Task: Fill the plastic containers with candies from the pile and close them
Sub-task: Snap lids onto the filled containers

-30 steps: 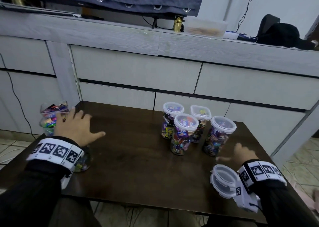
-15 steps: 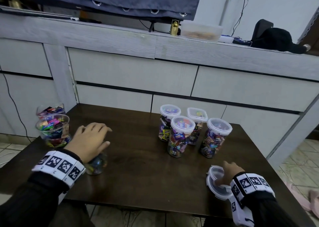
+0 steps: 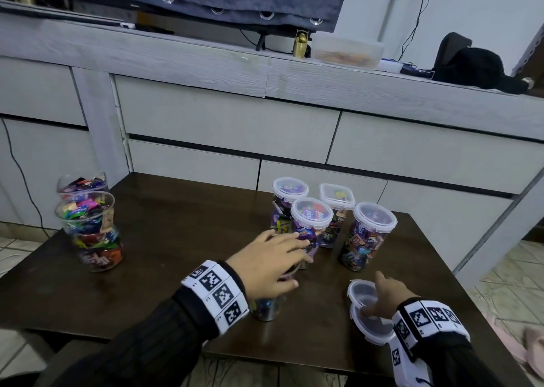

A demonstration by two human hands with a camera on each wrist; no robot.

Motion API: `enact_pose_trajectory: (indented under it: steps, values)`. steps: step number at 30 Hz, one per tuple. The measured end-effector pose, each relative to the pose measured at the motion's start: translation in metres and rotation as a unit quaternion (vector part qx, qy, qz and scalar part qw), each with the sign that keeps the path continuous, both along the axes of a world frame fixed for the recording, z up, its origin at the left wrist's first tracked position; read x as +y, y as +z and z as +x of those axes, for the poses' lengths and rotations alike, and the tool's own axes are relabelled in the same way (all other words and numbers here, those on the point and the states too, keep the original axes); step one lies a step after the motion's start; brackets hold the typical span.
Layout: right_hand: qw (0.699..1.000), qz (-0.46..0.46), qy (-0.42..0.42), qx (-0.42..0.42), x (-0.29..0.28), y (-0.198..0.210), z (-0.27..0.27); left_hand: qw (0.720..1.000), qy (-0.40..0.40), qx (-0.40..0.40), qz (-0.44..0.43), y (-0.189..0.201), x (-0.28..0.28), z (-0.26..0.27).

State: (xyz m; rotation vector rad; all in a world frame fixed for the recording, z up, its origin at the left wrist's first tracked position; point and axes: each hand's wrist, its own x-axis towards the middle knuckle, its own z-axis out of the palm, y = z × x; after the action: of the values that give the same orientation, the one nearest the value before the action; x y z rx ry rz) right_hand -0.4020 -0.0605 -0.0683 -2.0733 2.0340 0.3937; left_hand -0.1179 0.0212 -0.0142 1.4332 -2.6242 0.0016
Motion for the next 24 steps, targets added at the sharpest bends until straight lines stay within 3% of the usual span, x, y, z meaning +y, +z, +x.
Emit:
enact_pose_trajectory:
  steps: [4,6,8,10,12,15,19,24]
  values:
    - [0.999,-0.018,0.025,-0.029,0.001,0.016,-0.001,0.998,-0.003,0.061,-0.017,-0.007,0.001,0.006]
    - [0.997,-0.023,0.038,-0.057,0.002,0.029,0.001,0.99,0.023,0.14,-0.009,-0.011,0.002,0.017]
    - [0.995,-0.021,0.065,-0.079,0.005,0.045,0.009,0.961,0.064,0.264,0.052,-0.017,0.005,0.027]
    - [0.989,-0.035,0.103,-0.105,0.008,0.062,0.021,0.911,0.092,0.379,0.13,-0.023,0.007,0.033]
    - [0.977,-0.063,0.148,-0.142,0.012,0.079,0.037,0.874,0.101,0.439,0.182,-0.031,0.006,0.035]
    - [0.945,-0.105,0.229,-0.208,0.022,0.098,0.065,0.842,0.11,0.484,0.212,-0.039,0.003,0.035]
    - [0.893,-0.11,0.335,-0.279,0.036,0.107,0.1,0.82,0.095,0.517,0.224,-0.044,0.001,0.036]
    - [0.88,-0.076,0.4,-0.245,0.043,0.103,0.123,0.807,0.062,0.549,0.209,-0.049,0.002,0.033]
